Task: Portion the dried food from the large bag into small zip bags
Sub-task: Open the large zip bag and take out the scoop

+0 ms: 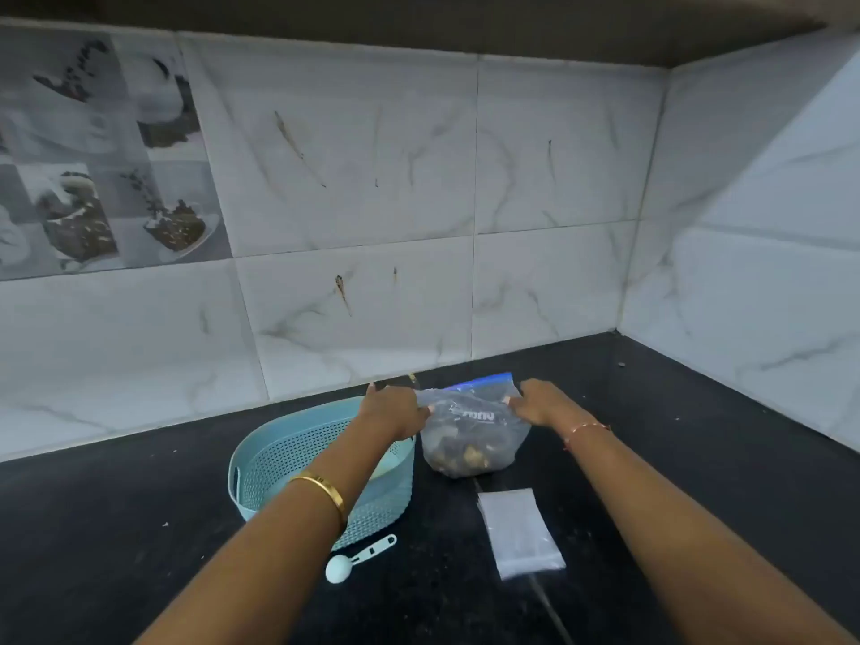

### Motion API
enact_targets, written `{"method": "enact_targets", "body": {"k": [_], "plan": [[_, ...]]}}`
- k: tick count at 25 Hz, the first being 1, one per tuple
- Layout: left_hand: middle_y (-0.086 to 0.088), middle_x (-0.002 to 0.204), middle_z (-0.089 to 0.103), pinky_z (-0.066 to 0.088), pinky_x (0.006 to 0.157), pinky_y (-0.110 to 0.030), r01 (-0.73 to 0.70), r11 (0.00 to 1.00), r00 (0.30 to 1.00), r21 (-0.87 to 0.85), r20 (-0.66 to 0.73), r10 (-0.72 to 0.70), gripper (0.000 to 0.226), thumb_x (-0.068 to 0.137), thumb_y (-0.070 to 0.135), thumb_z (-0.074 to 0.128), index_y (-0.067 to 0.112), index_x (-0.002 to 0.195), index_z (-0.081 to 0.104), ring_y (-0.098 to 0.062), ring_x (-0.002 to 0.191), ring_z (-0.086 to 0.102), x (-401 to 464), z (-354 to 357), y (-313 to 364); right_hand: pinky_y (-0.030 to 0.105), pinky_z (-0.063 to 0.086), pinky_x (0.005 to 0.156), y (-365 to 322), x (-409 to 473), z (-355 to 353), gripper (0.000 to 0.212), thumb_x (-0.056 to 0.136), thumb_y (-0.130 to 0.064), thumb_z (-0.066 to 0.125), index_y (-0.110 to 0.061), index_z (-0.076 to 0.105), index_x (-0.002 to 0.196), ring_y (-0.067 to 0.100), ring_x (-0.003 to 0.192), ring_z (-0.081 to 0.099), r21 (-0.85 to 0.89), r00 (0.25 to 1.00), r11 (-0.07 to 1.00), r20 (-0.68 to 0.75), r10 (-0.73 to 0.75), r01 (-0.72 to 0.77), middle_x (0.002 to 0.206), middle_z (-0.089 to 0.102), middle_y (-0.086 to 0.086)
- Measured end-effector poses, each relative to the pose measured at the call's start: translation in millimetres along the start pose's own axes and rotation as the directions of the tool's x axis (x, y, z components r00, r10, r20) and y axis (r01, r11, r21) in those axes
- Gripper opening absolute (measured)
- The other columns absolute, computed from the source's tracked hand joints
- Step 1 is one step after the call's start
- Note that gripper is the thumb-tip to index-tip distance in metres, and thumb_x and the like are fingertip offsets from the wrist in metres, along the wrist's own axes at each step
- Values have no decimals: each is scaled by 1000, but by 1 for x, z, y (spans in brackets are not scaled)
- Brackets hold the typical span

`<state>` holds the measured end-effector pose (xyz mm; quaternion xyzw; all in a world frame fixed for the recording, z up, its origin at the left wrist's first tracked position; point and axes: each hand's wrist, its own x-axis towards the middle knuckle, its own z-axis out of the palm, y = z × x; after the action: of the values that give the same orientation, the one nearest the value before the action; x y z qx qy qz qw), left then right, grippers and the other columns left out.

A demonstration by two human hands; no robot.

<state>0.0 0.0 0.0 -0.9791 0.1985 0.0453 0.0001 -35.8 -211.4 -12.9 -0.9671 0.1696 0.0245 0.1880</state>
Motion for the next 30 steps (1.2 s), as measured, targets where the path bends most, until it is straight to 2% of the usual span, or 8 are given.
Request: {"method": "enact_targets", "body": {"k": [3, 5, 8, 12, 16, 19, 23, 30], "plan": [[-18, 119, 59, 32, 105, -44, -17, 984, 997, -179, -74, 4, 41, 95, 33, 40, -1, 107, 58, -32, 115, 52, 1, 3, 8, 31, 43, 77, 5, 1, 10, 22, 90, -23, 51, -3, 59, 98, 30, 100, 56, 225, 999, 974, -39, 15, -5, 102, 61, 13], [-17, 89, 61, 44, 83, -36, -21, 934, 989, -357, -141, -32, 29, 90, 25, 48, 2, 77, 59, -31, 90, 57, 2, 4, 11, 33, 45, 68, 6, 2, 15, 15, 84, -14, 58, -1, 58, 77, 26, 83, 57, 434, 994, 901, -99, 55, -7, 83, 61, 13], [-5, 53, 34, 31, 52, -28, -13, 840, 970, -542, -210, -121, 43, 83, 9, 54, 13, 48, 29, -20, 54, 37, 1, 5, 14, 36, 50, 71, 5, 0, 14, 25, 78, 4, 58, 13, 60, 101, 32, 85, 64, 754, 963, 657, -192, 189, 21, 102, 64, 25], [-10, 58, 39, 33, 58, -27, -102, 582, 945, -807, -261, -197, 31, 83, 5, 59, 6, 55, 47, -22, 58, 35, -7, 5, 18, 15, 52, 65, -2, -14, -4, 52, 82, 9, 56, 5, 42, 132, 9, 71, 57, 953, 958, 280, -183, 220, 118, 119, 56, 13], [-9, 78, 67, 51, 76, -32, -222, 236, 926, -946, -280, -253, 12, 86, 5, 60, 8, 79, 70, -19, 74, 61, -35, -4, 26, 17, 52, 74, -15, -42, -26, 51, 81, 7, 59, -4, 48, 130, 6, 70, 57, 929, 916, 228, -339, 214, 290, 85, 63, 9], [5, 71, 70, 53, 69, -21, -294, 91, 923, -951, -308, -233, 17, 88, 10, 60, 17, 73, 68, -9, 72, 66, -70, -15, 26, 17, 53, 72, -28, -73, -44, 43, 82, 5, 61, -8, 53, 122, 4, 65, 60, 905, 895, 152, -419, 153, 397, 69, 62, -3], [8, 67, 72, 50, 61, -13, -367, 23, 880, -930, -356, -314, 13, 87, 14, 61, 16, 77, 67, -9, 71, 67, -119, -7, 6, 17, 52, 66, -42, -111, -36, 24, 81, 7, 60, -9, 60, 100, 5, 60, 60, 926, 926, -19, -375, 48, 376, 56, 64, -8], [5, 73, 74, 56, 77, -19, -296, -17, 840, -955, -252, -480, 13, 85, 3, 59, 11, 90, 68, -7, 74, 71, -183, 39, -37, 21, 51, 69, -60, -144, 26, 25, 80, 9, 59, -13, 63, 70, 10, 67, 61, 962, 959, 31, -267, -94, 270, 61, 66, -5]]}}
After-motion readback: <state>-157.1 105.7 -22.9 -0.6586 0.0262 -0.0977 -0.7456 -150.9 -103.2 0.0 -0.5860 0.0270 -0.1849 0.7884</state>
